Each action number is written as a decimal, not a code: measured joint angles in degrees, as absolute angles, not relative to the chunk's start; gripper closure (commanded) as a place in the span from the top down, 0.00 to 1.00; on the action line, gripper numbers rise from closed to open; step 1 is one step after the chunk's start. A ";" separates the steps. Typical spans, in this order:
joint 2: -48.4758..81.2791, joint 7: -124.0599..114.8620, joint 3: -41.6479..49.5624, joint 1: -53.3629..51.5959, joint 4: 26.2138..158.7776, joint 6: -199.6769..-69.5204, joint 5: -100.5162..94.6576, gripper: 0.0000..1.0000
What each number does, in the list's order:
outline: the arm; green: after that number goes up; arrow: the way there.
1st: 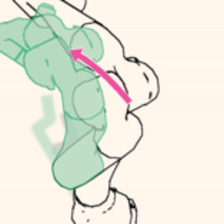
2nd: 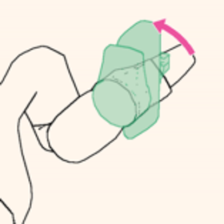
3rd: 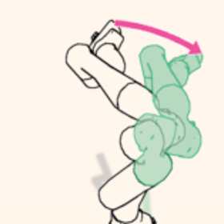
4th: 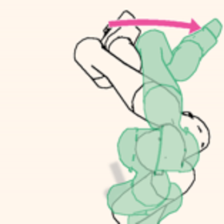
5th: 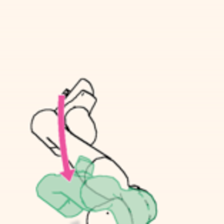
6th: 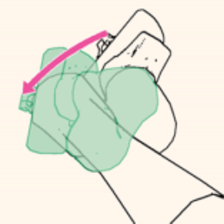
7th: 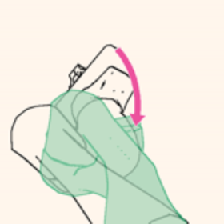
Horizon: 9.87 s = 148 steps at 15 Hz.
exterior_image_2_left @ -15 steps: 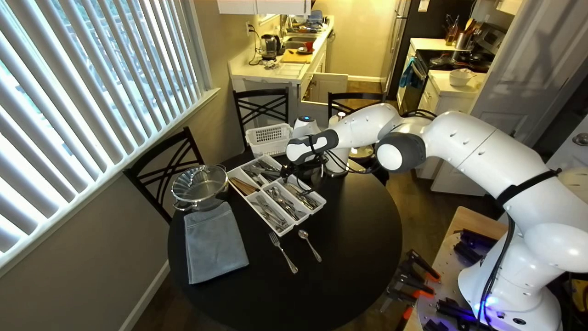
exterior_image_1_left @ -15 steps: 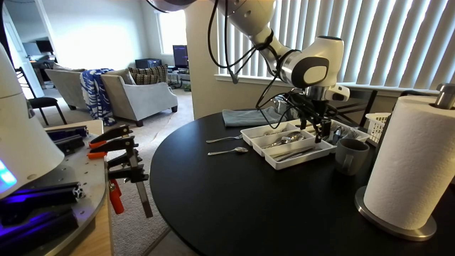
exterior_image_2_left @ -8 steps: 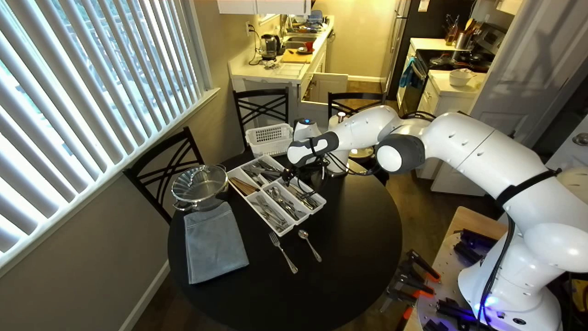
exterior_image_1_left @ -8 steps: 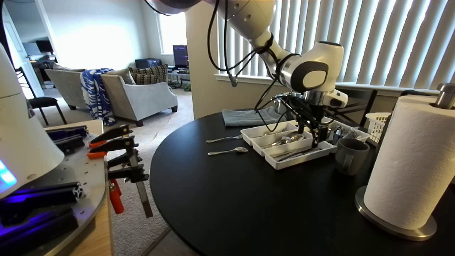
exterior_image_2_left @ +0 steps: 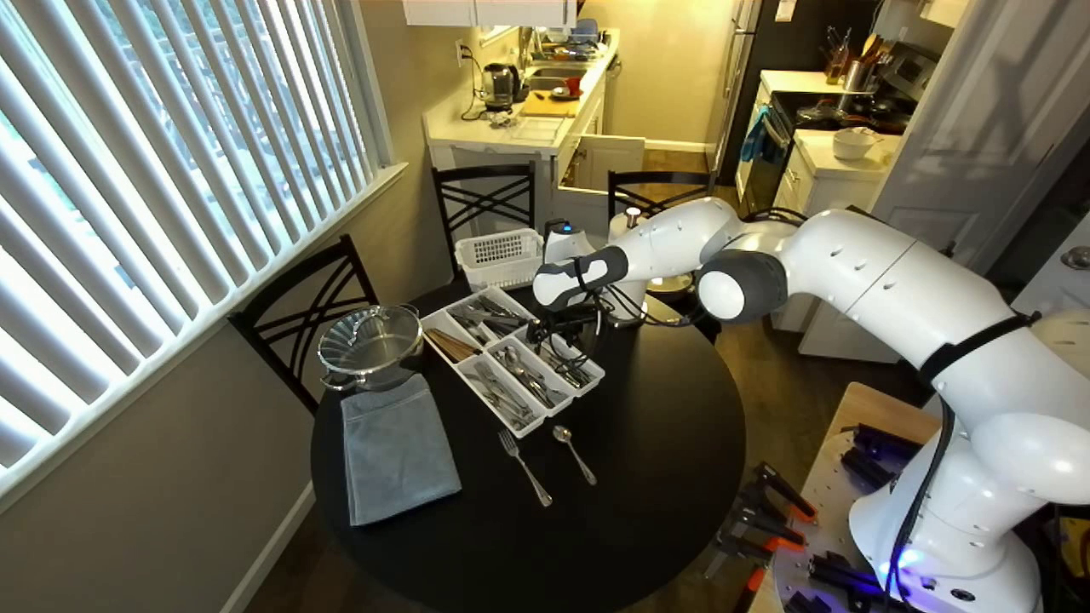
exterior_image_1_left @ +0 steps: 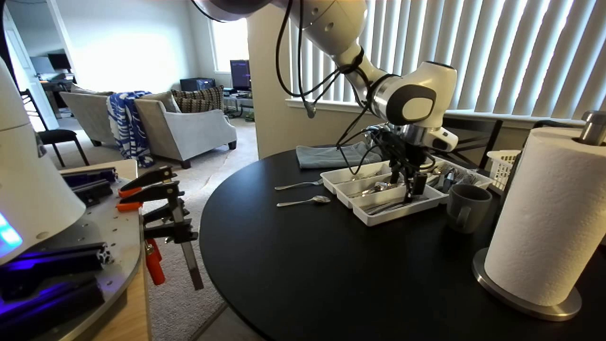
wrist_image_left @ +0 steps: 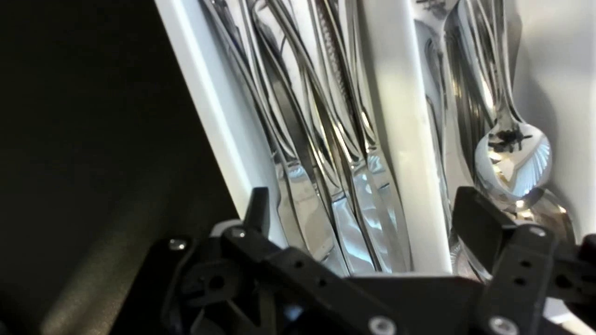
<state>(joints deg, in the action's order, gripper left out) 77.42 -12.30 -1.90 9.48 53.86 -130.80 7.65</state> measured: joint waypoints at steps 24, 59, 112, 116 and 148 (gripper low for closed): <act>84.25 -18.78 3.48 6.24 43.24 -120.61 4.45 0.26; 84.63 3.39 -3.11 8.80 42.37 -116.53 6.23 1.00; 84.63 0.39 2.24 5.52 35.86 -114.55 1.22 0.28; 84.92 0.47 0.89 5.49 36.26 -114.45 1.27 0.51; 83.31 0.46 0.47 7.35 38.98 -116.67 1.48 0.02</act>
